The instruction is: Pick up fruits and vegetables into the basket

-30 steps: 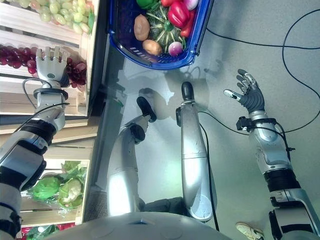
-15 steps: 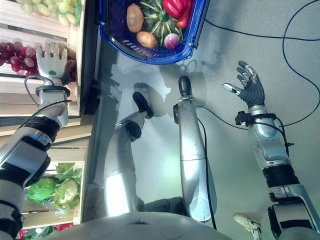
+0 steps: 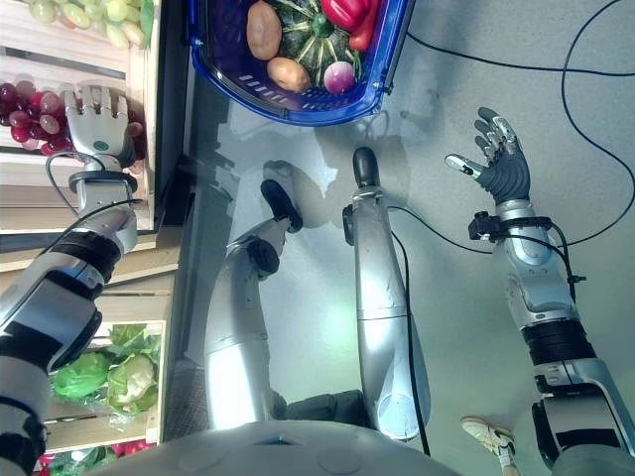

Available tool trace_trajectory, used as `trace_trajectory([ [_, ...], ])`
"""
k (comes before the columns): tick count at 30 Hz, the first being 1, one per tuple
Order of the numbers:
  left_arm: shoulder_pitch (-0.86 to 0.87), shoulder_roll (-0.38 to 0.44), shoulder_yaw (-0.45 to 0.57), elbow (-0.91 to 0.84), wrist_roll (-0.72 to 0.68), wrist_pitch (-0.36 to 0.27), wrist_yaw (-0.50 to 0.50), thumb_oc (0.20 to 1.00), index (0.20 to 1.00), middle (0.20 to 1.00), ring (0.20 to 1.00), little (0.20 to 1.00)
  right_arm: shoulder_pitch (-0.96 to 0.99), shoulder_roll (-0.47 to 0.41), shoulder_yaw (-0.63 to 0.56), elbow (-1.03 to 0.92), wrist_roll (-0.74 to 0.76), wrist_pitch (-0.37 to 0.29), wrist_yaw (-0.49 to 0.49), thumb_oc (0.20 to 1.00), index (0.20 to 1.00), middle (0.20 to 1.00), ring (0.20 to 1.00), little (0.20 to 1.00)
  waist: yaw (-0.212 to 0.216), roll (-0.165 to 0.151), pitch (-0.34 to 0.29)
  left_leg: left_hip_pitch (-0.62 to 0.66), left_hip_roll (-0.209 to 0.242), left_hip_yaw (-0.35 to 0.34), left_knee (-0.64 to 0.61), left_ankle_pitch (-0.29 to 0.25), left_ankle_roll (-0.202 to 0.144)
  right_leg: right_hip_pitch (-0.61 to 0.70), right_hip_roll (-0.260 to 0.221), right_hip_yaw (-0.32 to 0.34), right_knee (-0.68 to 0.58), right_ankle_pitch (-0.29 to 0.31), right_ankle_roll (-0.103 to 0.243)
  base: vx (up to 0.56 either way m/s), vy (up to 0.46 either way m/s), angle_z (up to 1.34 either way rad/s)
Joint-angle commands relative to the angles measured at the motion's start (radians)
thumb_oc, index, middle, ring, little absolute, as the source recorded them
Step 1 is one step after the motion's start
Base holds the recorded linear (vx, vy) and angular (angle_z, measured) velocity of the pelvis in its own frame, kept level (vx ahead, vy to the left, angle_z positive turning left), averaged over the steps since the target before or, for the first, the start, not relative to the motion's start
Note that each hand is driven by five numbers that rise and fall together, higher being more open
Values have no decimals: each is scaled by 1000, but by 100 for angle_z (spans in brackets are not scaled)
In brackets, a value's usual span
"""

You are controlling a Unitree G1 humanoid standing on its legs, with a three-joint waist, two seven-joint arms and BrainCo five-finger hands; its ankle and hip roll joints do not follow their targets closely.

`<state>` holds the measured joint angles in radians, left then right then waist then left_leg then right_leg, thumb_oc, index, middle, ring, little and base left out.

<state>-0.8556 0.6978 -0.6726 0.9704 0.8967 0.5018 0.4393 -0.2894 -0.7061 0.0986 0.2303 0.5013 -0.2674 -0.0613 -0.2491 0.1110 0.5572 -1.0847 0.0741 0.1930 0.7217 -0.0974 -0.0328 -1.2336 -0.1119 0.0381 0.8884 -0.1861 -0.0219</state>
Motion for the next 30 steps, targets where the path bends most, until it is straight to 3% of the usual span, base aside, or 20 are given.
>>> trace_trajectory([
  [1,36,40,34,106,-91,55,40,200,200,200,200,200,16,-8,13,-74,35,-72,14,1000,1000,1000,1000,1000,-6,-34,-37,-4,-41,25,69,-89,-24,31,45,-23,-50,30,50,0,0,0],
  [11,50,65,95,88,-240,-19,145,200,200,200,200,200,33,7,22,-104,4,-86,43,1000,1000,1000,1000,1000,0,-44,-37,38,-41,24,56,-87,-25,79,43,-29,-71,33,50,0,0,0],
  [17,82,99,159,38,-258,-107,236,200,200,200,200,200,62,5,20,-137,-40,-78,103,1000,1000,1000,1000,1000,12,-49,-37,116,-44,21,18,-78,-27,162,38,-40,-103,34,54,3,1,4],
  [20,95,122,202,-2,-336,-175,274,200,200,200,200,200,72,-2,23,-146,-72,-68,118,1000,1000,1000,1000,1000,23,-48,-37,165,-49,18,-7,-72,-27,214,36,-49,-120,31,56,2,-11,3],
  [22,108,133,257,-29,-493,-255,283,200,200,200,200,200,82,-10,23,-148,-120,-61,132,1000,1000,1000,1000,1000,31,-49,-37,199,-54,14,-23,-69,-26,251,36,-55,-131,30,57,8,-29,8],
  [25,125,134,325,-63,-559,-330,275,200,200,200,200,200,84,-21,35,-147,-200,-32,129,1000,1000,1000,1000,1000,41,-52,-37,240,-61,8,-42,-67,-23,296,37,-62,-146,26,58,10,-35,6],
  [28,138,146,375,-111,-619,-415,262,200,200,200,200,200,78,-43,46,-153,-300,-9,58,1000,1000,1000,1000,1000,52,-55,-37,285,-67,0,-63,-64,-21,344,38,-70,-164,25,59,-10,-42,5],
  [30,166,147,430,-166,-674,-485,256,200,200,200,200,200,73,-59,32,-172,-362,16,20,1000,1000,1000,1000,1000,61,-56,-37,303,-76,-2,-94,-32,-13,364,37,-77,-192,56,56,-59,-36,8],
])
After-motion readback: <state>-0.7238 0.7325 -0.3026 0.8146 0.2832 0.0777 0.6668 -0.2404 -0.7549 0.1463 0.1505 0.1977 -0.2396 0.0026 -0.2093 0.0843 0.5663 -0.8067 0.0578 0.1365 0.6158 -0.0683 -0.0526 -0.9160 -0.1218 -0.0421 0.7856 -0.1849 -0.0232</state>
